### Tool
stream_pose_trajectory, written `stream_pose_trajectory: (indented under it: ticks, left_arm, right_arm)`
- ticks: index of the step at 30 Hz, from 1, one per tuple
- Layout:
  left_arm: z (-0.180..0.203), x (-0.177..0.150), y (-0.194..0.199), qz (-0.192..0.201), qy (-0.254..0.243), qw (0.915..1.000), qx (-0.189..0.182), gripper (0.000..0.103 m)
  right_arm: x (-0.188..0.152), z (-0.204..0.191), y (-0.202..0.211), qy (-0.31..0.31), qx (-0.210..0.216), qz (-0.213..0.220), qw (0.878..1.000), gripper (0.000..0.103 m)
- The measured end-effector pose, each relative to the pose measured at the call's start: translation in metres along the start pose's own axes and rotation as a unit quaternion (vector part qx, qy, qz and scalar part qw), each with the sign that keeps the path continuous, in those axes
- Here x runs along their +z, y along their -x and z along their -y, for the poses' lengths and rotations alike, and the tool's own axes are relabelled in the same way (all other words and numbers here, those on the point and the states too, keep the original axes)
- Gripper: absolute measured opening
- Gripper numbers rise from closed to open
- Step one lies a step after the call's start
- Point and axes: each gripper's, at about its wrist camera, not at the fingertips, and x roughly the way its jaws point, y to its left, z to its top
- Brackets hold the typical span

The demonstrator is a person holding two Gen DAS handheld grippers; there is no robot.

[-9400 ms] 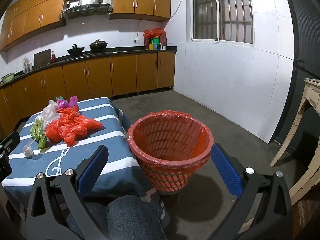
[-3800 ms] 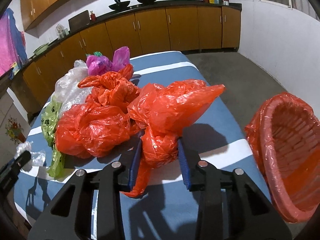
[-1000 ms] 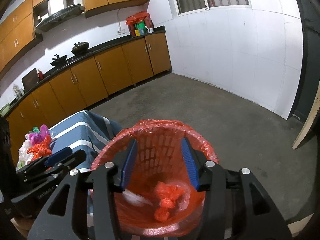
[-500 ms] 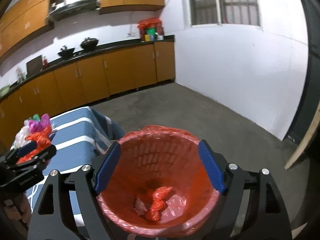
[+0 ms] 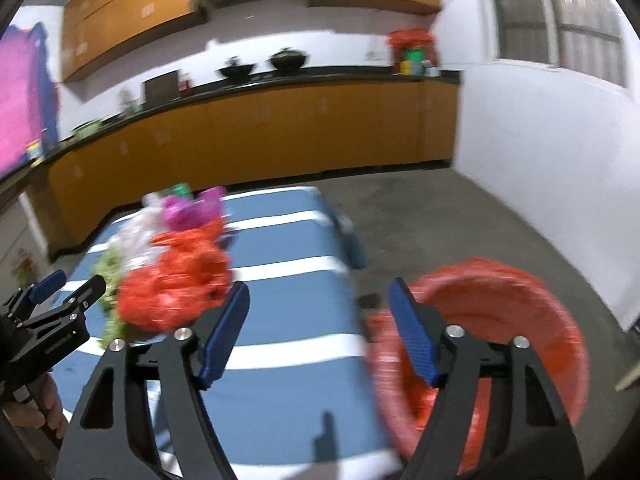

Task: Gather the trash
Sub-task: 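Move both open tools back to the bag pile on the table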

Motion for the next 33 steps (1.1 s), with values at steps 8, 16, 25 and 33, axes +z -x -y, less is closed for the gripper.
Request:
stream_pose_trajectory:
  ticks: [8, 16, 25, 33]
  left_arm:
    - [-0.08, -0.01, 0.002, -0.005, 0.044, 0.9974, 0.057, 0.083]
    - [-0.117, -0.021, -0.003, -0.021, 0.076, 0.9945, 0.07, 0.083]
    - [-0.12, -0.028, -0.009, -0.032, 0.085, 0.994, 0.061, 0.083]
    - [-0.108, -0.028, -0.013, -0.038, 0.081, 0.995, 0.045, 0.083]
  right_arm:
    - [-0.002, -0.081, -0.053, 0.029, 0.076, -0.038, 0.996, 0.059]
    - [-0.008, -0.136, -0.099, 0.058, 0.095, -0.078, 0.991, 0.057]
    - [-0.021, -0.148, -0.126, 0.088, 0.072, -0.116, 0.987, 0.031]
    - [-0.016, -0.125, -0.101, 0.063, 0.095, -0.092, 0.989, 0.014]
